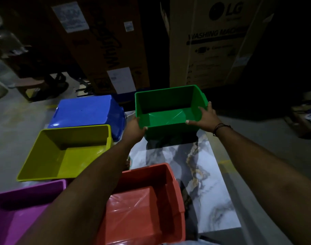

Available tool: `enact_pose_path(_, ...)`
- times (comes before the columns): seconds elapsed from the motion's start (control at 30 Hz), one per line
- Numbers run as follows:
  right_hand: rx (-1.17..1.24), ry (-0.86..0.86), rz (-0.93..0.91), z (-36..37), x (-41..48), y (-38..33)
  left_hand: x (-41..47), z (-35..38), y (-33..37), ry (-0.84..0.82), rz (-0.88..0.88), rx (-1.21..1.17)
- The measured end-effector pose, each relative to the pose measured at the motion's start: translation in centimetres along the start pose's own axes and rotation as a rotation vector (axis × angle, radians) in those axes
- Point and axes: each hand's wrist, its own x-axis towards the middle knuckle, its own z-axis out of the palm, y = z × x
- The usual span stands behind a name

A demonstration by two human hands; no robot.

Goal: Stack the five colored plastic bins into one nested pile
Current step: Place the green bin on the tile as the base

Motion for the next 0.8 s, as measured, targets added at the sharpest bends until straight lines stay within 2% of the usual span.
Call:
enact_pose_path(0.07,-0.029,0.011,-0.015,0.1,0.3,0.3,0.5,0.1,-0.1,0.019,0.027,0.032)
enact_pose_path(0.37,-0.032,0.125,-0.013,1.4,1.3,-0.4,2.5,0.9,-0.3,-0.019,-0.054,0.125)
enact_pose_path(0.53,-0.094,0.153,-0.015,1.9,0.9,-0.5,2.7,1.4,-0.3,-0.023,-0.002,0.272)
enact_pose_path(0.7,-0.136,0.186,-0.026,2.3,0.3,-0.3,2.7,1.3,-0.9,-0.057,-0.012,0.320)
enact_pose_path(0.8,-0.141,0.174,-0.018,2.0,0.0,-0.4,3.0,0.5,-1.3,-0.070,0.054,0.314)
